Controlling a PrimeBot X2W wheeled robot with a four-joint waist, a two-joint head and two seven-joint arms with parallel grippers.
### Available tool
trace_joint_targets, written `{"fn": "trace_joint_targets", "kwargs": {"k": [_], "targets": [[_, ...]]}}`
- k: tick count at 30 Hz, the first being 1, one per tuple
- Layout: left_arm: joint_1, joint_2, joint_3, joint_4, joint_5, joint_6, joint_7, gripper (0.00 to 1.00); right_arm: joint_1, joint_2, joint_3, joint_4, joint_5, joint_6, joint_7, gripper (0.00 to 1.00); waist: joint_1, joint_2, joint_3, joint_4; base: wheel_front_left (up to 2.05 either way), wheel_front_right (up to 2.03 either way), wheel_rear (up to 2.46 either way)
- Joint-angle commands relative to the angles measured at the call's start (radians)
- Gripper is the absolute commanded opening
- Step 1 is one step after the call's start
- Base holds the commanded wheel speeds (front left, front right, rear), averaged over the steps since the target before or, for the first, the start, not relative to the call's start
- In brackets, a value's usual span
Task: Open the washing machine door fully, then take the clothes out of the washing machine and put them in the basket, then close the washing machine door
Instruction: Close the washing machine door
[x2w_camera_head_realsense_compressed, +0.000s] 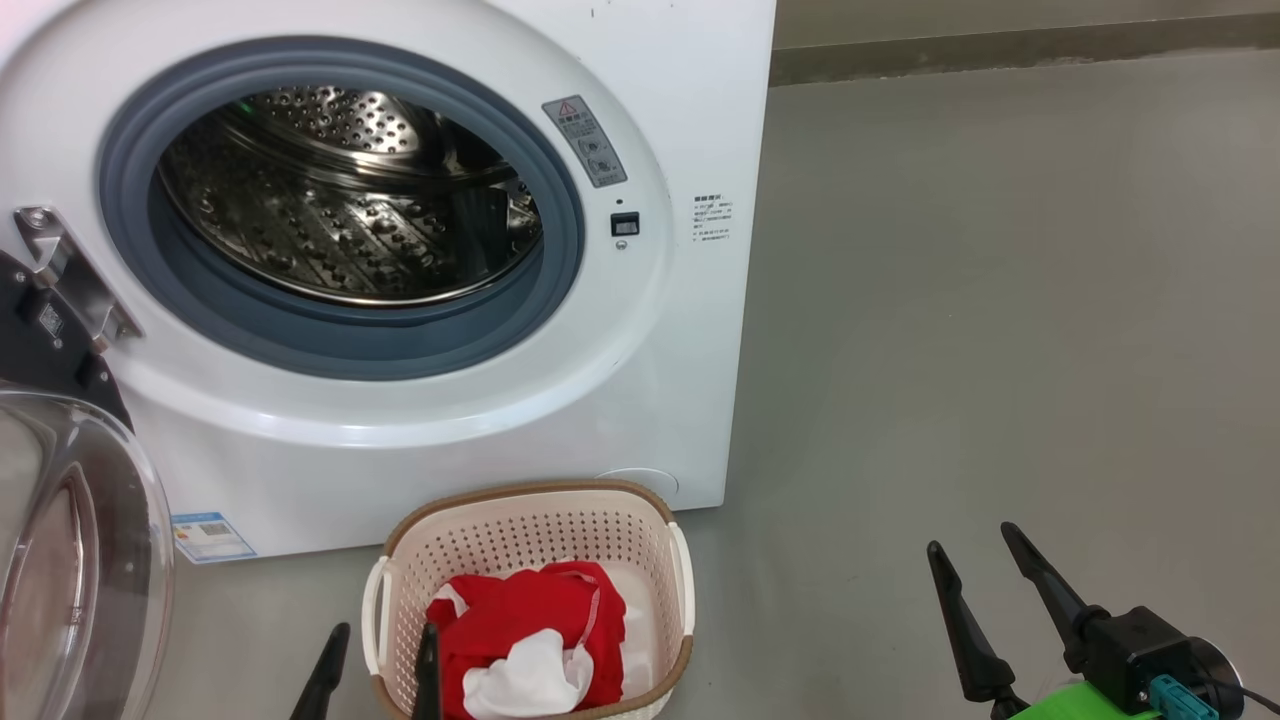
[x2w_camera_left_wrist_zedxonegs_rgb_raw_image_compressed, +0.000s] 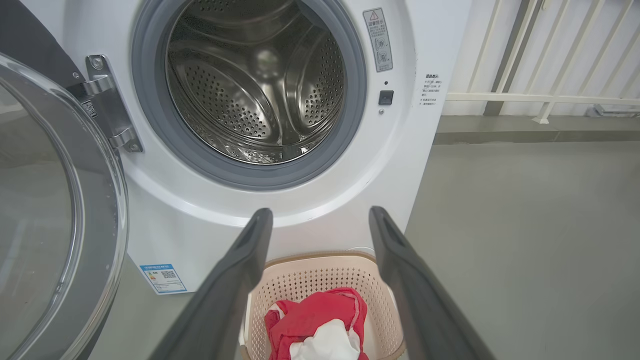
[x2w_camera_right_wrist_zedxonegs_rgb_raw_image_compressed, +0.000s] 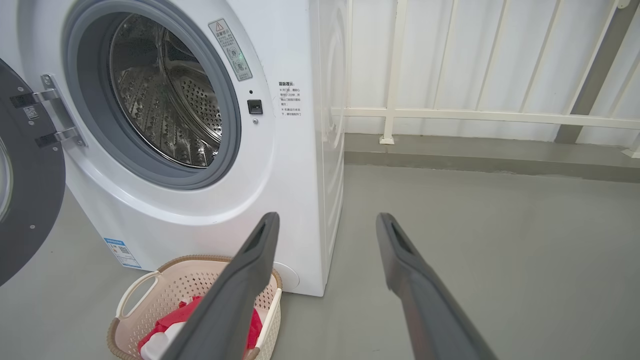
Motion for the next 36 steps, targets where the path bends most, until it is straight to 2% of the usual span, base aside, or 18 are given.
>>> {"fn": "trace_joint_targets", "kwargs": {"k": [1,11,25,36], "targets": [[-0.022,0.009,0.03,-0.022,0.012,0.007,-0.001,1.0,-0.011,-0.01,0.02,-0.027,-0.005,0.006,-0.003,1.0,0.0,0.0,0.0,0.001,0.0,0.0,0.0],[-0.026,0.009,0.021,-0.016,0.007,0.009,-0.007,1.0,-0.013,-0.01,0.018,-0.026,-0.007,0.006,-0.002,1.0,0.0,0.0,-0.002,0.005,-0.24,0.24,0.0],[-0.03,0.023,0.016,-0.015,-0.012,-0.002,-0.007,1.0,-0.017,-0.009,0.018,-0.024,-0.005,0.006,-0.003,1.0,0.0,0.0,-0.007,0.011,-1.18,1.18,0.0],[-0.03,0.026,0.015,-0.014,-0.012,0.011,-0.015,1.0,-0.015,-0.009,0.016,-0.021,-0.005,0.006,-0.003,1.0,0.0,0.0,-0.012,0.01,-0.12,0.12,0.0]]}}
